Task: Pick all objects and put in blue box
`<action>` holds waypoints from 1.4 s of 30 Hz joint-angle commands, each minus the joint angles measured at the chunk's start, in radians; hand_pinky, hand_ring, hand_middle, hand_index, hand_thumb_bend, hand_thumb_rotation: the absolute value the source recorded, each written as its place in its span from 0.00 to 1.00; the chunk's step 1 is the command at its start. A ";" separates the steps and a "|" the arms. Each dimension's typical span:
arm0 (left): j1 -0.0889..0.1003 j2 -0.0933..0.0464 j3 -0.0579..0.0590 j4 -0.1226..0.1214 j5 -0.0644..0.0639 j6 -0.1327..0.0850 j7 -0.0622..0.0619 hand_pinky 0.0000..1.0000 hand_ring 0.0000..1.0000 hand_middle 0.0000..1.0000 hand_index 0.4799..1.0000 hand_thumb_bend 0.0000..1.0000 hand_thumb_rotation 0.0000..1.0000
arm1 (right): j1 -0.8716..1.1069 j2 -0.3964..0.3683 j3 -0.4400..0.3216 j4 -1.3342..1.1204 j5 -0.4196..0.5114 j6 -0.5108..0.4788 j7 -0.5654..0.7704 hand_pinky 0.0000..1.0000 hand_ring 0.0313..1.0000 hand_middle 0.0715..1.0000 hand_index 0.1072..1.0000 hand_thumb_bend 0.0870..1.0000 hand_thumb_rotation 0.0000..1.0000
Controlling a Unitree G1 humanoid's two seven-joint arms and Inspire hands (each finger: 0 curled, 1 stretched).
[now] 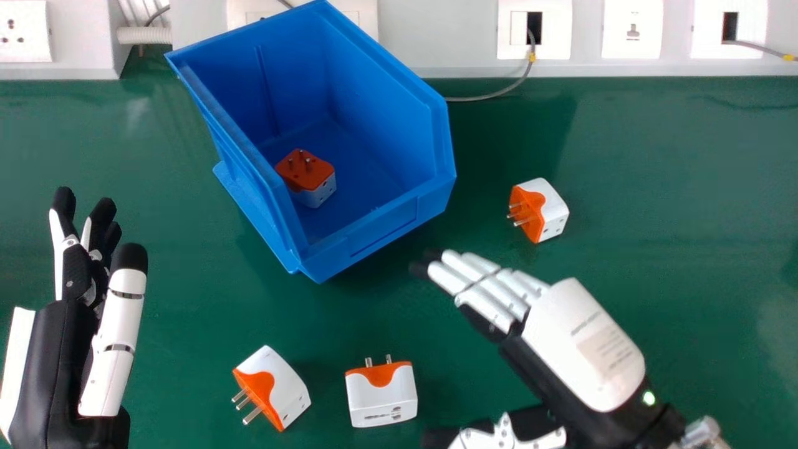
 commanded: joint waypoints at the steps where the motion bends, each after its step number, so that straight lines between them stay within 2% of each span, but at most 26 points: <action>1: -0.003 0.009 0.006 -0.013 -0.008 -0.012 -0.001 1.00 1.00 0.99 0.96 0.39 0.81 | -0.016 0.016 0.010 0.014 -0.010 -0.016 -0.025 0.74 0.85 0.89 0.86 0.47 0.73; 6: -0.006 0.014 0.009 -0.011 -0.005 -0.014 -0.002 1.00 1.00 0.99 0.96 0.38 0.81 | -0.028 0.042 0.025 0.033 -0.039 0.003 -0.013 0.73 0.85 0.88 0.85 0.47 0.72; 8: -0.009 0.017 0.011 -0.010 -0.009 -0.013 -0.005 1.00 1.00 0.99 0.96 0.38 0.81 | -0.044 0.060 0.045 0.058 -0.060 0.009 -0.018 0.73 0.84 0.88 0.84 0.47 0.72; 12: -0.008 0.013 0.012 -0.020 -0.003 0.007 0.009 1.00 1.00 0.99 0.96 0.39 0.81 | -0.057 0.075 0.065 0.076 -0.079 0.019 -0.028 0.73 0.84 0.87 0.84 0.47 0.71; 15: -0.016 0.022 0.018 -0.006 -0.016 -0.012 -0.008 1.00 1.00 0.99 0.96 0.40 0.80 | -0.084 0.101 0.094 0.121 -0.099 0.028 -0.034 0.72 0.83 0.87 0.83 0.47 0.70; 17: -0.017 0.024 0.020 -0.004 -0.020 -0.016 -0.012 1.00 1.00 0.99 0.96 0.39 0.80 | -0.092 0.105 0.102 0.132 -0.103 0.030 -0.040 0.71 0.82 0.86 0.83 0.47 0.69; 18: -0.018 0.024 0.020 -0.004 -0.020 -0.016 -0.012 1.00 1.00 0.99 0.96 0.39 0.80 | -0.093 0.104 0.105 0.134 -0.103 0.031 -0.042 0.71 0.82 0.86 0.82 0.47 0.69; 21: -0.016 0.020 0.020 -0.005 -0.011 -0.020 -0.003 1.00 1.00 0.99 0.96 0.37 0.80 | -0.135 0.129 0.136 0.189 -0.131 0.056 -0.048 0.70 0.81 0.85 0.82 0.46 0.69; 24: -0.016 0.020 0.020 -0.004 -0.011 -0.021 -0.001 1.00 1.00 0.99 0.95 0.34 0.79 | -0.147 0.131 0.148 0.205 -0.136 0.063 -0.056 0.69 0.80 0.85 0.81 0.45 0.69; 28: -0.017 0.025 0.020 0.002 -0.019 -0.028 -0.008 1.00 1.00 1.00 0.95 0.33 0.80 | -0.193 0.152 0.182 0.279 -0.160 0.095 -0.068 0.69 0.80 0.84 0.81 0.44 0.67; 34: -0.014 0.026 0.022 0.001 -0.013 -0.027 -0.006 1.00 1.00 1.00 0.96 0.35 0.80 | -0.236 0.168 0.215 0.346 -0.168 0.127 -0.066 0.69 0.80 0.84 0.81 0.45 0.63; 36: -0.014 0.027 0.022 0.001 -0.013 -0.028 -0.006 1.00 1.00 1.00 0.96 0.37 0.80 | -0.241 0.167 0.222 0.352 -0.164 0.130 -0.070 0.69 0.80 0.85 0.81 0.45 0.62; 40: -0.015 0.025 0.020 0.000 -0.022 -0.024 -0.007 1.00 1.00 1.00 0.96 0.38 0.81 | -0.285 0.174 0.251 0.382 -0.190 0.179 -0.047 0.70 0.81 0.86 0.82 0.45 0.61; 42: -0.014 0.026 0.019 -0.002 -0.019 -0.024 -0.007 1.00 1.00 1.00 0.96 0.38 0.81 | -0.303 0.173 0.262 0.381 -0.194 0.195 -0.032 0.71 0.82 0.86 0.83 0.45 0.61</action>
